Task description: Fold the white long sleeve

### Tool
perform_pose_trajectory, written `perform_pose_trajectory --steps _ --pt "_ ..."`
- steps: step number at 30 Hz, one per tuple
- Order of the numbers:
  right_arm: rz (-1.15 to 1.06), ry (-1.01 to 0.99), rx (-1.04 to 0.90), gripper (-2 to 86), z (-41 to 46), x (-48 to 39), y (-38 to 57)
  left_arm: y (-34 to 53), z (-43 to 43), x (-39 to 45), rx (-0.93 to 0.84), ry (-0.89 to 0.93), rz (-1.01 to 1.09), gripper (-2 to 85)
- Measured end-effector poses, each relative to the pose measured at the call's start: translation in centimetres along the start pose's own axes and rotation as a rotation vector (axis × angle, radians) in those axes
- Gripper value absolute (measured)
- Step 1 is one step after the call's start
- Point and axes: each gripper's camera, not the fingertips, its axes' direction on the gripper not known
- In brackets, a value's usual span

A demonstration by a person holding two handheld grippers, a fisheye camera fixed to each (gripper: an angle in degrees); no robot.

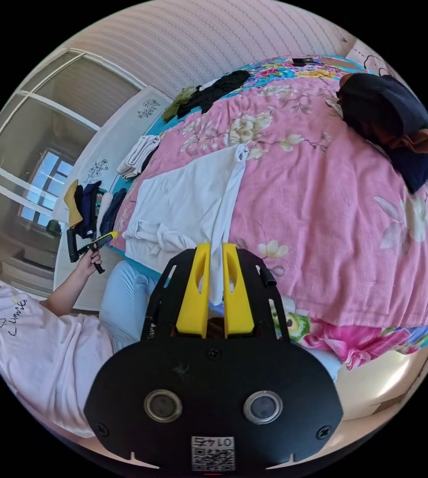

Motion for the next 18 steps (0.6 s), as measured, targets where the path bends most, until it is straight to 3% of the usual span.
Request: perform_pose_trajectory --steps 6,10,18 --pt "-0.195 -0.033 -0.110 7.4 8.0 -8.4 -2.6 -2.7 3.9 6.1 -0.030 0.142 0.086 7.5" --pt "-0.213 -0.024 -0.226 6.8 13.4 -10.4 -2.3 -3.1 7.7 7.2 -0.154 0.217 0.048 6.8" --pt "-0.293 -0.091 -0.380 2.5 14.6 -11.5 5.1 3.2 5.2 8.5 -0.300 0.269 0.163 5.0"
